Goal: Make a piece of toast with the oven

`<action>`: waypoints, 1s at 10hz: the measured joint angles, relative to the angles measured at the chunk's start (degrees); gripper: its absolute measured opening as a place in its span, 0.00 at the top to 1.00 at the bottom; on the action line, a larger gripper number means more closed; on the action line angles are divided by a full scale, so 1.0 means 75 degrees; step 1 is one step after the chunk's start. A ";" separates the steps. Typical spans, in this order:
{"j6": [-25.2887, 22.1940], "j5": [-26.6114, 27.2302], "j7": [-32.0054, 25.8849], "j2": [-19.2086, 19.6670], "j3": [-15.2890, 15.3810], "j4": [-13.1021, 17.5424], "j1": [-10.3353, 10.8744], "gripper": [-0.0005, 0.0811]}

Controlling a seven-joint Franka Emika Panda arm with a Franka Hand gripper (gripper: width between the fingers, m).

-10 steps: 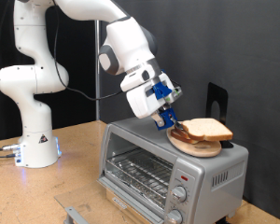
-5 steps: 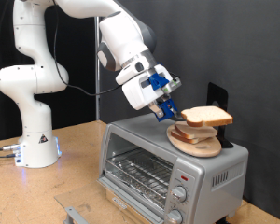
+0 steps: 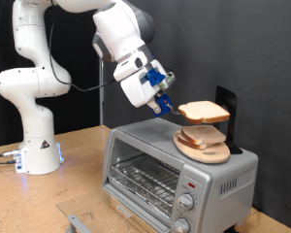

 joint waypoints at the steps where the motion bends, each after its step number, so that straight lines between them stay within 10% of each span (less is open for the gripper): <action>1: -0.0398 -0.0001 -0.0118 -0.0374 -0.0066 -0.0209 0.0007 0.46; 7: -0.0602 0.1223 -0.2896 -0.1033 -0.0664 -0.0990 0.0449 0.46; 10: -0.0691 0.1539 -0.2777 -0.1897 -0.1055 -0.1755 0.0349 0.46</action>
